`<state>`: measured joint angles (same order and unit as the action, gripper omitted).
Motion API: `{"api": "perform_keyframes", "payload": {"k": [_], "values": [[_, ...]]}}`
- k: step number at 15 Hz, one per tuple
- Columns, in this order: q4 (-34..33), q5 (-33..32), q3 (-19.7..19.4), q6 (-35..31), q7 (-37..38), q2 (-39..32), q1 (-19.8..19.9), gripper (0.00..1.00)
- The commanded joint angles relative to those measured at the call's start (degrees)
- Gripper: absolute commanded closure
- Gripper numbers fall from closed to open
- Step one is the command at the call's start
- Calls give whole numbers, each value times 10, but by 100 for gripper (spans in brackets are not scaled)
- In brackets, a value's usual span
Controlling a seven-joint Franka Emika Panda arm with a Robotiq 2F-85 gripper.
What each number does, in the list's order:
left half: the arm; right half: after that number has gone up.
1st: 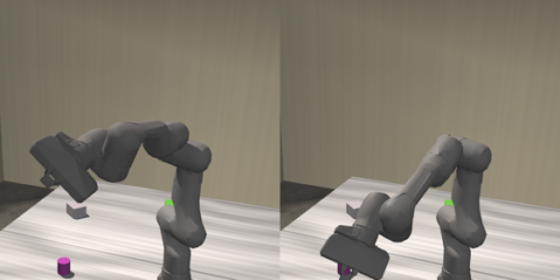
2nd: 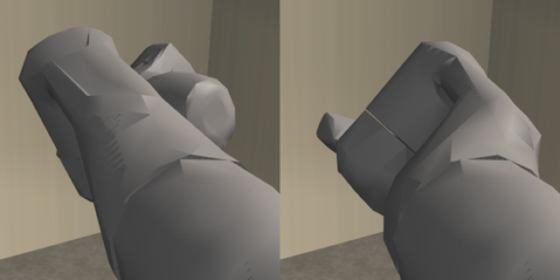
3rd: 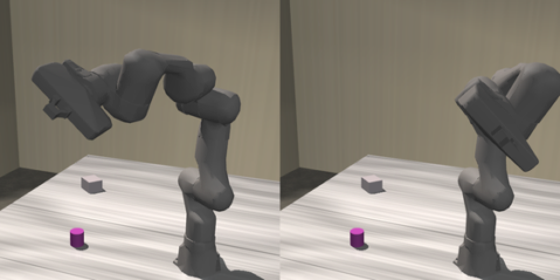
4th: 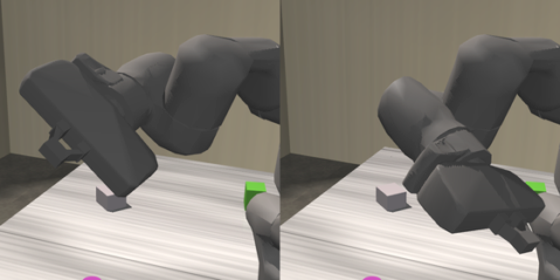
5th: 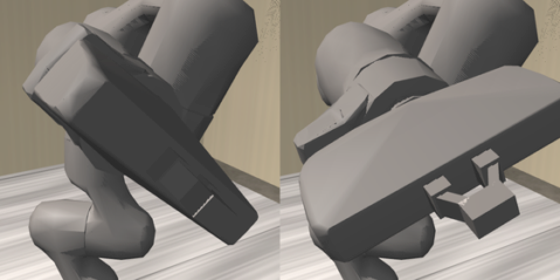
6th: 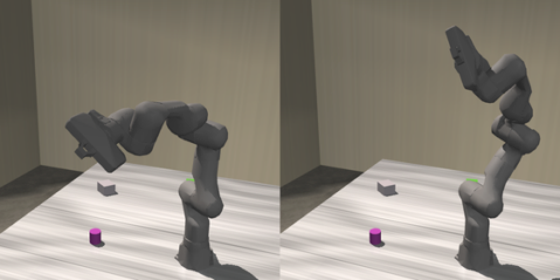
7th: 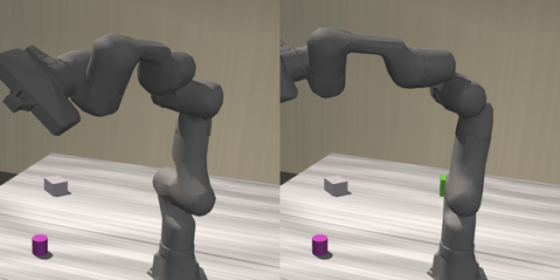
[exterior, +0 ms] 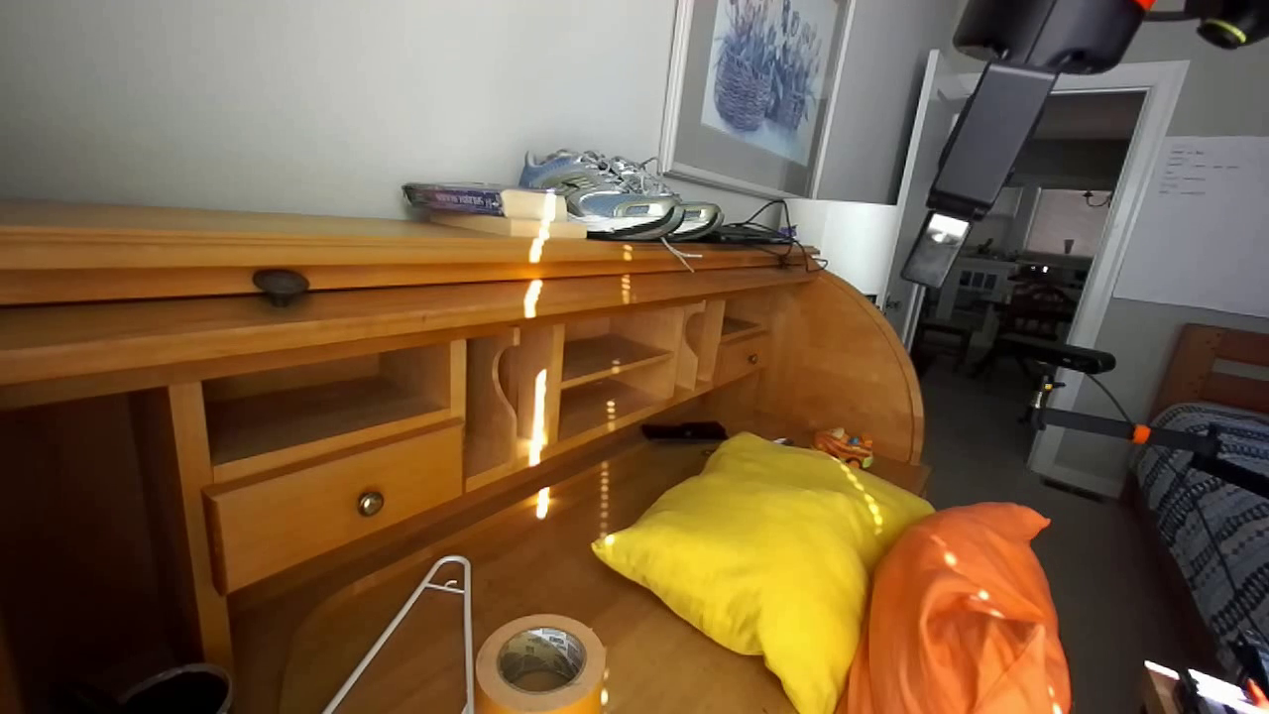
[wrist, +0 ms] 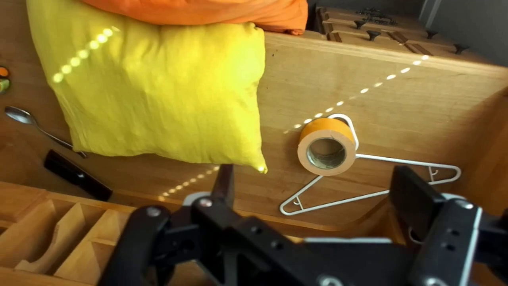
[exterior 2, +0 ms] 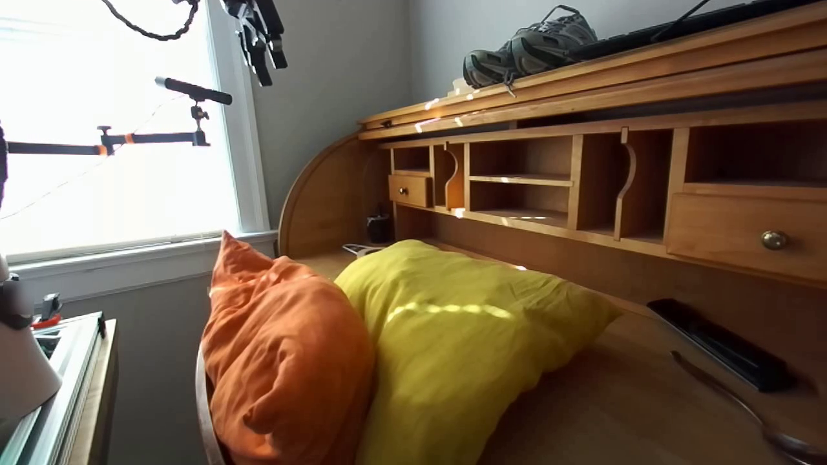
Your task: Move the yellow pillow backwards, then put the shoes on the yellow pillow
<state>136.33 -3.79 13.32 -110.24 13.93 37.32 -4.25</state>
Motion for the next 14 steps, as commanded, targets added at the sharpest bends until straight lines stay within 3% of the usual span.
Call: {"api": "perform_keyframes", "payload": {"k": [1, 7, 14], "values": [[22, -6, -39, -21, 1, 0, 23, 0], [48, 24, -105, -47, -7, -12, 51, 0], [95, 16, -145, -100, -46, -17, 76, 0]]}}
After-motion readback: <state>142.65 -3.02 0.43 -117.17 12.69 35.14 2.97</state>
